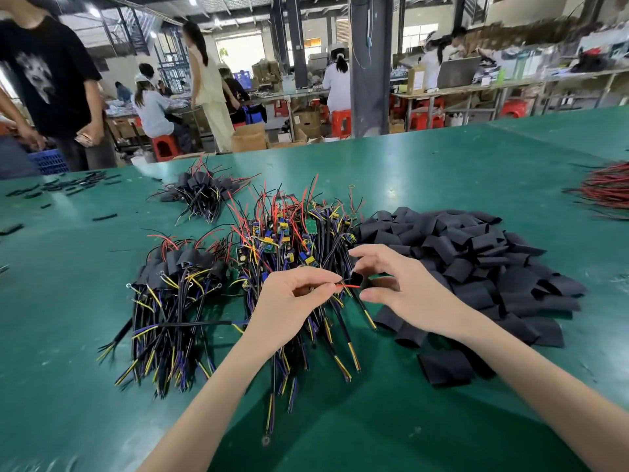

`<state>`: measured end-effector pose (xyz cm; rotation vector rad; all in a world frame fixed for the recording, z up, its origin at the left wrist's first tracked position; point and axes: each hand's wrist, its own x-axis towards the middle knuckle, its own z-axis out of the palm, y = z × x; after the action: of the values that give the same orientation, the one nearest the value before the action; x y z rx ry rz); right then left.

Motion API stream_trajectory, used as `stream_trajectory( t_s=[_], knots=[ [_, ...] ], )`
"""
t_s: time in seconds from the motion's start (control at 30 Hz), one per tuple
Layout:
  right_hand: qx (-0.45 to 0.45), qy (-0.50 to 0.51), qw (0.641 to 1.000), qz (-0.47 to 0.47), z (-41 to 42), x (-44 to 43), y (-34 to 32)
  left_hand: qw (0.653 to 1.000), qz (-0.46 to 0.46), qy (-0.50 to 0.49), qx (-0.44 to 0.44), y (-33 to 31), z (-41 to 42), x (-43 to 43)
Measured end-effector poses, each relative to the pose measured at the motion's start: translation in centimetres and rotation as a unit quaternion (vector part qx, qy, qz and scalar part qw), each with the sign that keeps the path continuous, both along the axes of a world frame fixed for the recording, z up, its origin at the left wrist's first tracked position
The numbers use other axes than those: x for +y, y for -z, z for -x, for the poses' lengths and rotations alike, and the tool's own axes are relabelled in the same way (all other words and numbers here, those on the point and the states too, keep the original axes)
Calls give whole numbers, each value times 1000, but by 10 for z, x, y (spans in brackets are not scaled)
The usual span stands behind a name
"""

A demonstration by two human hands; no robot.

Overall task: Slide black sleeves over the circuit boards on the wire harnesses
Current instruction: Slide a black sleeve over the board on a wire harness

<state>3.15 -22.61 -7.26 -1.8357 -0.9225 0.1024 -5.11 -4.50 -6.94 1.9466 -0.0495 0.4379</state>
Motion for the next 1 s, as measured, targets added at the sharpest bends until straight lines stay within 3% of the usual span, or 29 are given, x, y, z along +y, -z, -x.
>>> stream_trajectory(
  t_s=[0.3, 0.5, 0.57, 0.7, 0.8, 0.87, 1.0],
  knots=[
    [-34, -9, 999, 19, 5, 0, -3, 998, -46, -30, -11, 2, 1, -1],
    [-210, 24, 974, 88, 18, 8, -1, 987, -157, -26, -25, 6, 5, -14],
    [-232, 34, 969, 79, 20, 9, -2, 980, -190, -33, -39, 5, 7, -15],
    [-190, 108, 976, 13, 11, 5, -7, 960, -271, -44, -62, -2, 8, -2],
    [-159, 170, 972, -41, 1, -5, -12, 924, -376, -63, 22, -1, 6, 19],
    [-134, 182, 972, -62, -5, -10, -14, 918, -388, -66, 51, 1, 6, 28],
    [-115, 164, 978, -63, -9, -12, -13, 930, -363, -63, 13, 2, 5, 33]
  ],
)
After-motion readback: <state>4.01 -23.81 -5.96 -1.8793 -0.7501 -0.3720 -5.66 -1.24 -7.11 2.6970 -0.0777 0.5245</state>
